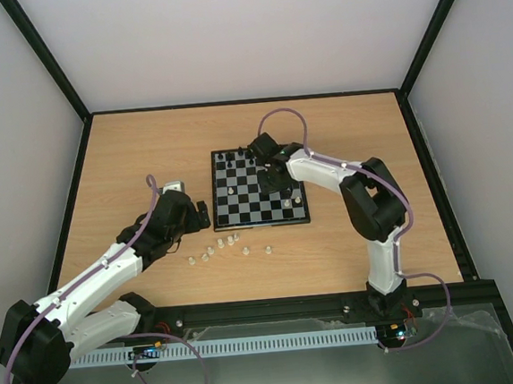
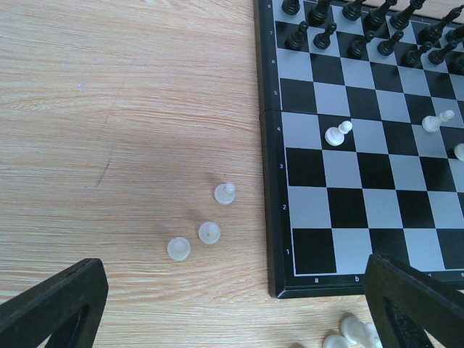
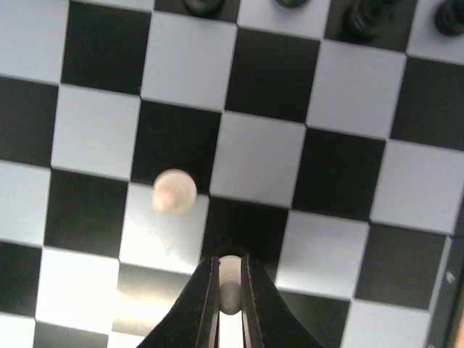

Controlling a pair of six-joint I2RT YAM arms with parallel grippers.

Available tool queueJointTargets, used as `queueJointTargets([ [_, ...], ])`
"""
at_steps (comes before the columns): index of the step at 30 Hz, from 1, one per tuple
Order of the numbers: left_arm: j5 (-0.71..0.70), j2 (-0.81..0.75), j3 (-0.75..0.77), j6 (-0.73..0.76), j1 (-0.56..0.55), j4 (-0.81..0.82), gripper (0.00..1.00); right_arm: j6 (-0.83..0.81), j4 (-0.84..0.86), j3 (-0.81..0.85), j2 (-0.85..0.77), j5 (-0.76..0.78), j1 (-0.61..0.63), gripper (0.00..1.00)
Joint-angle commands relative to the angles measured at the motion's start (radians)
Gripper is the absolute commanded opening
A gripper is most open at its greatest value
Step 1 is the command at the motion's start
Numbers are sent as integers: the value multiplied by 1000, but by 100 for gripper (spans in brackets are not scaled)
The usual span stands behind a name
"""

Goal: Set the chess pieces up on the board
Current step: Pick up the chess piece from the chessboard, then place the chess piece on the chessboard.

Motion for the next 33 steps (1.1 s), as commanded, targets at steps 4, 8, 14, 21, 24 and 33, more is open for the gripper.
queueJointTargets([
  [4, 1, -16, -8, -9, 4, -11, 100, 12, -56, -131, -163, -1, 35, 3],
  [8, 5, -10, -8, -12, 5, -5, 99, 24, -51, -179, -194, -8, 58, 3],
  [14, 9, -9, -8, -11, 5, -3, 99, 28, -49, -198, -188, -12, 74, 3],
  [21, 10, -10, -12, -13, 5, -3, 99, 31, -33, -212, -166, -1, 74, 3],
  [24, 9, -8, -11, -12, 4, -3, 100, 31, -25, -211, -152, -1, 73, 3],
  [33, 7, -16, -16, -13, 5, -5, 99, 31, -11, -203, -123, -7, 74, 5],
])
